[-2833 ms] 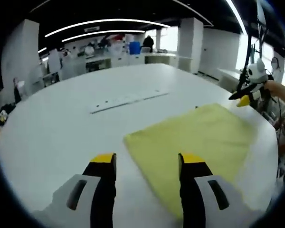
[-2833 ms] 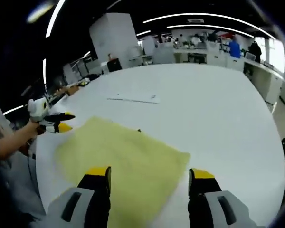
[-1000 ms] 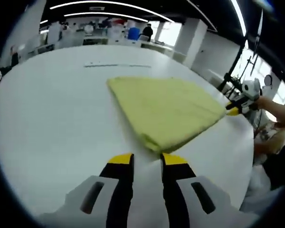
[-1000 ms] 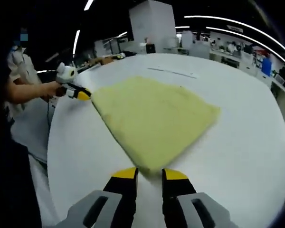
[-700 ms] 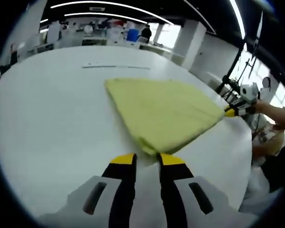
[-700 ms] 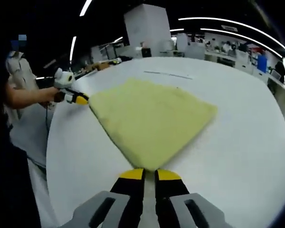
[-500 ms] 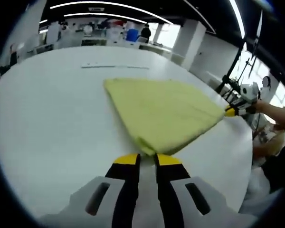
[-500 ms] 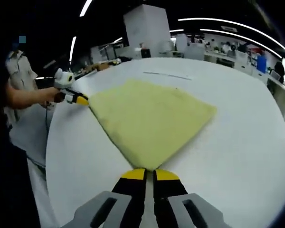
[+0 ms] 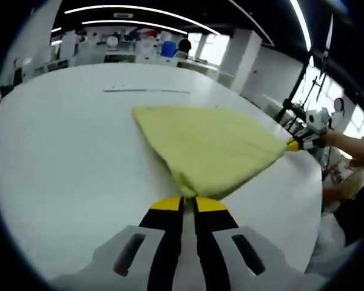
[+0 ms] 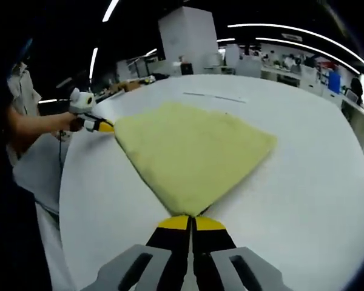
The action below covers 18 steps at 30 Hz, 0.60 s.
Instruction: Fold the garment on the visible template until the final outline fits inside the template.
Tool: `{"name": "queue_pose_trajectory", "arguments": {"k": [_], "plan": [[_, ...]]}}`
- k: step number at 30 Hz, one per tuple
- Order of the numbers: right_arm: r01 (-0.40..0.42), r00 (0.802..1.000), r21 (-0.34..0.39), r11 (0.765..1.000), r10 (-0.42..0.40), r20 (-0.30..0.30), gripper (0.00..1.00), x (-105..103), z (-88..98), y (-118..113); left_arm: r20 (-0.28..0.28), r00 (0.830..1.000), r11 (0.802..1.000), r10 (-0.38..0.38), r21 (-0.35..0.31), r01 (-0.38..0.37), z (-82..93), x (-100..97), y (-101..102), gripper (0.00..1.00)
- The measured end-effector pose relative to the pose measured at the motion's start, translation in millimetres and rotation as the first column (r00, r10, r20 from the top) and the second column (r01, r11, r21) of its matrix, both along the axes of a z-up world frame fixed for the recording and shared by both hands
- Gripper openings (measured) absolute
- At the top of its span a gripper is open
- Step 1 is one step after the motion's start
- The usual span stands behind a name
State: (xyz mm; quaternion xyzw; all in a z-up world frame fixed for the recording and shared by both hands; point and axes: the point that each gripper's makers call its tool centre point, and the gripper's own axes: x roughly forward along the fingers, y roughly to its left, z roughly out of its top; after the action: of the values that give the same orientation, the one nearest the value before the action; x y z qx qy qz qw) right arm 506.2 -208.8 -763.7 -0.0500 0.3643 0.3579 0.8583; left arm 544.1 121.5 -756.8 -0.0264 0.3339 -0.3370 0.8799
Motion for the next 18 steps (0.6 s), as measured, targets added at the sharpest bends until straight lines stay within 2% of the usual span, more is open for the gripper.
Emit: {"name": "queue_pose_trajectory", "arguments": {"k": [4,7,9,16,18], "plan": [[0.000,1.000,-0.001,1.000,0.000,-0.001,0.00,0,0.1,0,0.024,1.000,1.000,-0.010,0.005,0.010,6.1,1.3,2,0.07],[0.001,1.000,-0.001,1.000,-0.001,-0.003,0.00,0,0.2,0,0.033,0.999,1.000,-0.006,-0.014,0.006,9.6,3.2,1,0.03],[0.002,1.000,-0.001,1.000,-0.002,-0.003,0.00,0,0.3,0,0.024,1.000,1.000,-0.001,-0.008,0.001,8.1,3.6,2,0.01],[0.004,1.000,-0.005,1.000,-0.004,-0.011,0.00,-1,-0.7,-1,-0.005,1.000,1.000,0.001,-0.001,-0.001,0.3,1.0,1,0.04],[0.004,1.000,-0.006,1.000,-0.004,-0.013,0.00,-1,-1.1,-2,-0.035,0.999,1.000,0.005,-0.019,-0.006,-2.5,-0.9,0,0.04]]}}
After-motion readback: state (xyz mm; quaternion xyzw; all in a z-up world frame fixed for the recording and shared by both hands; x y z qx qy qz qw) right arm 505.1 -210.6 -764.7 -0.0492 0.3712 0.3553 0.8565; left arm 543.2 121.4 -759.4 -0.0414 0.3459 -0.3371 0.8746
